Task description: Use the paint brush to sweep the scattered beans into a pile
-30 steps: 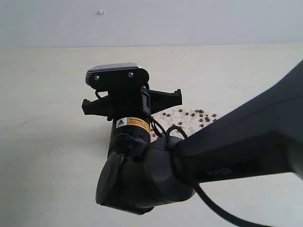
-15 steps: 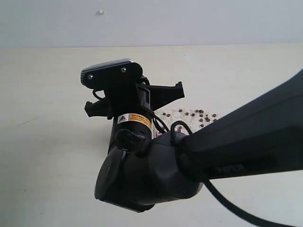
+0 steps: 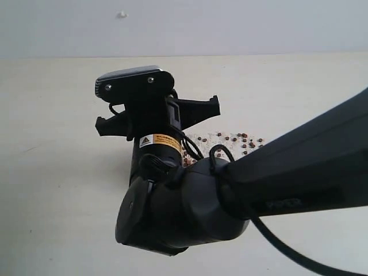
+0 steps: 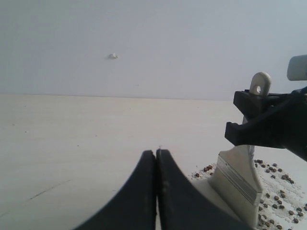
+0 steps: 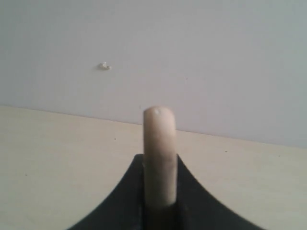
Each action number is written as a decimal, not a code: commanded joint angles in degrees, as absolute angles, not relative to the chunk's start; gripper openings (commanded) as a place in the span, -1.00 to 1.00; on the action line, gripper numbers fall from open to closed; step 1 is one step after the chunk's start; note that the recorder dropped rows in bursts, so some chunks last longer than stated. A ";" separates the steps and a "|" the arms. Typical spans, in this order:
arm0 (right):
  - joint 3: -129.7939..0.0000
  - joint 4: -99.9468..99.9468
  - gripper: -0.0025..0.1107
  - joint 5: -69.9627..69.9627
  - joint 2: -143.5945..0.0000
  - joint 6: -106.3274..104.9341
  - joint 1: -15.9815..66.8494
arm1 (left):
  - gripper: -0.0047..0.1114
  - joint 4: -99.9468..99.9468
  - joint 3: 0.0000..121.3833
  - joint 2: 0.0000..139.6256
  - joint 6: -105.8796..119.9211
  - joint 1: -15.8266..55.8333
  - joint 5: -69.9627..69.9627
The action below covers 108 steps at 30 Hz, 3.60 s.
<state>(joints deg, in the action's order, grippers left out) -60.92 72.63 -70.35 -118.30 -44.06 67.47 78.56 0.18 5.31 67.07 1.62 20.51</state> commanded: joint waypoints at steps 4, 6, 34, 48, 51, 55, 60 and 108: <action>-60.96 71.45 -0.96 -69.96 -117.24 -43.20 67.12 | -0.92 78.73 0.00 5.37 67.33 1.96 20.68; -60.96 70.34 -0.96 -69.96 -116.50 -43.20 67.12 | -0.92 78.73 0.00 5.37 67.33 1.96 20.68; -61.08 58.60 -0.96 -68.57 -121.80 0.00 58.00 | -0.92 78.73 0.00 5.37 67.33 1.96 20.68; -61.08 71.55 -0.96 -69.96 -121.89 -21.08 58.00 | -0.92 78.73 0.00 5.37 67.33 1.96 20.68; -61.08 73.21 -0.96 -69.96 -121.89 -24.26 58.00 | -0.92 78.73 0.00 5.37 67.33 1.96 20.68; -61.08 73.63 -0.96 -69.96 -121.89 -29.68 58.00 | -0.92 78.73 0.00 5.37 67.33 1.96 20.68; -61.08 75.40 -0.96 -69.96 -121.32 -33.05 58.00 | -0.92 78.73 0.00 5.37 67.33 1.96 20.68; -40.09 61.84 -0.96 -69.96 -104.59 -6.67 60.94 | -0.92 78.73 0.00 5.37 67.33 1.96 20.68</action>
<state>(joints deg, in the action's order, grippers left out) -42.30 64.83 -69.60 -105.23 -11.67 60.77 78.74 0.18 5.31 67.07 1.62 20.51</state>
